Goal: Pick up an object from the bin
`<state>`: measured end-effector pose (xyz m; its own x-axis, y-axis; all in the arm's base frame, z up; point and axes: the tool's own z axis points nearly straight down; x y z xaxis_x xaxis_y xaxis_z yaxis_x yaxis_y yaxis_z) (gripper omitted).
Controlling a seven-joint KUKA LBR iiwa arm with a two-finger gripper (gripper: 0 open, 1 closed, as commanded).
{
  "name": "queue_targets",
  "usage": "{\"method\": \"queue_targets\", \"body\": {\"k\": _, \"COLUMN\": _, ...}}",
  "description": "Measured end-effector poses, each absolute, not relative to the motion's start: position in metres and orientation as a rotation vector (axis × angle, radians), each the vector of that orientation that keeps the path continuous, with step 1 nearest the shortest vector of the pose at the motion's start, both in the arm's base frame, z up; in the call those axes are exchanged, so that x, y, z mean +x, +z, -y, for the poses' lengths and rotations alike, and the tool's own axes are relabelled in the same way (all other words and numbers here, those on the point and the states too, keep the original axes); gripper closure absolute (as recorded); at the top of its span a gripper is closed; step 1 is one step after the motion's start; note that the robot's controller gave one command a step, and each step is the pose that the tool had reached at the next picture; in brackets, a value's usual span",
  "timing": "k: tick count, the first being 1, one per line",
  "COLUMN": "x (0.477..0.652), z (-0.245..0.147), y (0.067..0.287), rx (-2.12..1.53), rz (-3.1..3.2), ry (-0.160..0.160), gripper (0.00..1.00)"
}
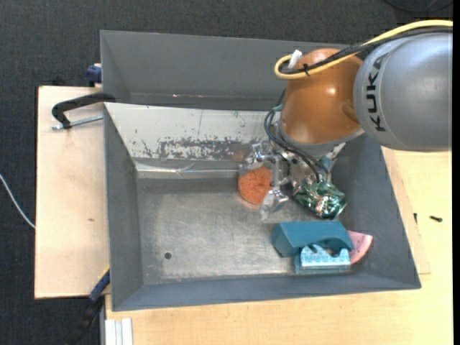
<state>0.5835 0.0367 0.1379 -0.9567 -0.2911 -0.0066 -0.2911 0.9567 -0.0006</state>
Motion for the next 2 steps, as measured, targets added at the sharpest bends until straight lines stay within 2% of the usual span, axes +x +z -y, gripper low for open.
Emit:
{"method": "queue_targets", "body": {"k": 1, "x": 0.587, "z": -0.015, "y": 0.143, "rx": -0.557, "rz": -3.085, "ry": 0.002, "gripper": 0.00}}
{"method": "queue_targets", "body": {"k": 2, "x": 0.594, "z": -0.004, "y": 0.111, "rx": -0.137, "rz": -3.136, "ry": 0.002, "gripper": 0.00}}
